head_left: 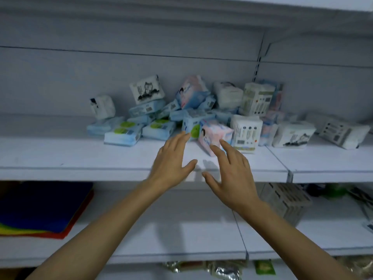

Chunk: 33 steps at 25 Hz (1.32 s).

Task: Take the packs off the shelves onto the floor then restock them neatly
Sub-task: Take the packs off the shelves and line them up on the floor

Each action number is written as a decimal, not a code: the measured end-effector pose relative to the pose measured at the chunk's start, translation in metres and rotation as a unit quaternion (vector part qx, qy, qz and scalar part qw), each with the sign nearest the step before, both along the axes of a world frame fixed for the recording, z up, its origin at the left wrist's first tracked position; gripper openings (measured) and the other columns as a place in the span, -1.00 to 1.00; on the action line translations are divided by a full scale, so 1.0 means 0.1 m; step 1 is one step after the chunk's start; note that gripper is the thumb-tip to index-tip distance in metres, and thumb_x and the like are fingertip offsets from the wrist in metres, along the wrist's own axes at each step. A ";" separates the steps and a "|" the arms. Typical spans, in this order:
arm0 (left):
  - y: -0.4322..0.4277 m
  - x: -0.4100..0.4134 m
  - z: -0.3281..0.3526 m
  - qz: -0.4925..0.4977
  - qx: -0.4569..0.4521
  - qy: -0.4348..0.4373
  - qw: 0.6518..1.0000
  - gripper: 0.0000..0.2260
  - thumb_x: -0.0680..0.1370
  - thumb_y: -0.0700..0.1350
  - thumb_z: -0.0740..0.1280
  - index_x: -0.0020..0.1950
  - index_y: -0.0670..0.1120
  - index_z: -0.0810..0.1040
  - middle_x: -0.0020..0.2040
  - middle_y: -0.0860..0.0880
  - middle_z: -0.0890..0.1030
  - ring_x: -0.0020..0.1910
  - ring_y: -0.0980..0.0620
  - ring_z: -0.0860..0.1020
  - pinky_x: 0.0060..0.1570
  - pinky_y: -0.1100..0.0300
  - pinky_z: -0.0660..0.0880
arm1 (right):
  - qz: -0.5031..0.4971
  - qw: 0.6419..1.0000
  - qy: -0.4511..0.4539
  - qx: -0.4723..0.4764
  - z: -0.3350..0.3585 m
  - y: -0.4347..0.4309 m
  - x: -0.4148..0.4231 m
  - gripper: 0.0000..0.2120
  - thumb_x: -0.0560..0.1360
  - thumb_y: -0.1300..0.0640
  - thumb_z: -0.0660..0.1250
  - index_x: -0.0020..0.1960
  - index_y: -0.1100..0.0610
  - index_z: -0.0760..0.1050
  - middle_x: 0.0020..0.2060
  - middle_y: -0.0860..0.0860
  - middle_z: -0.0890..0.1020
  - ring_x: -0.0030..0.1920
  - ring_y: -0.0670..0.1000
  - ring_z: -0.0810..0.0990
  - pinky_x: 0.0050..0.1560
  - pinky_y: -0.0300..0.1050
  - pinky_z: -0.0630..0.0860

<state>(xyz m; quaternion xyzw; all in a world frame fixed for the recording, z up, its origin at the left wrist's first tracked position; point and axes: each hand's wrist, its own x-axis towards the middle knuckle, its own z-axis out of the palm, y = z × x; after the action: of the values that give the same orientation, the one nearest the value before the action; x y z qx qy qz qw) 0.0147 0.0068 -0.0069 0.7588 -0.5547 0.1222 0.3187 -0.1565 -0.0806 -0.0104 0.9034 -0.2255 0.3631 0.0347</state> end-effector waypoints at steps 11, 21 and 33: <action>-1.37 0.77 -0.04 0.000 -0.088 0.099 0.991 -0.52 0.52 -0.05 0.39 0.40 -0.09 0.38 0.54 -0.07 0.19 0.42 -0.07 0.33 0.27 0.08 0.36 | 0.012 0.998 -0.057 -0.016 0.77 -1.20 0.90 -0.63 0.49 0.03 0.25 0.25 0.15 0.47 0.21 0.15 0.53 0.18 0.16 0.48 0.14 0.03 0.43; -1.13 0.72 0.09 0.072 -0.267 0.193 0.941 -0.60 0.39 0.05 0.35 0.18 0.33 0.39 0.15 0.01 0.57 0.15 -0.01 0.55 0.11 -0.06 0.54 | 0.134 0.971 0.002 0.199 0.64 -1.79 1.81 -0.75 0.62 0.11 0.13 0.21 0.17 0.46 0.10 0.15 0.60 0.10 0.15 0.55 0.09 0.05 0.47; -0.73 0.02 0.33 0.249 -0.467 0.303 0.792 -0.39 0.47 -0.17 0.46 0.43 0.05 0.24 0.12 0.06 0.55 0.00 0.24 0.60 -0.02 0.31 0.55 | 0.161 0.969 0.127 0.140 0.67 -1.84 1.70 -0.58 0.49 -0.09 0.26 0.29 0.06 0.47 0.23 0.10 0.54 0.24 0.18 0.45 0.22 0.02 0.36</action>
<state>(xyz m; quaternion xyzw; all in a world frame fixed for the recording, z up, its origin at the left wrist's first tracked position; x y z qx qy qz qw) 0.0171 -0.0667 0.0262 0.6277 -0.0965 0.2052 0.7447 0.0132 -0.2648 0.0562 0.9624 -0.1196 0.2107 -0.1227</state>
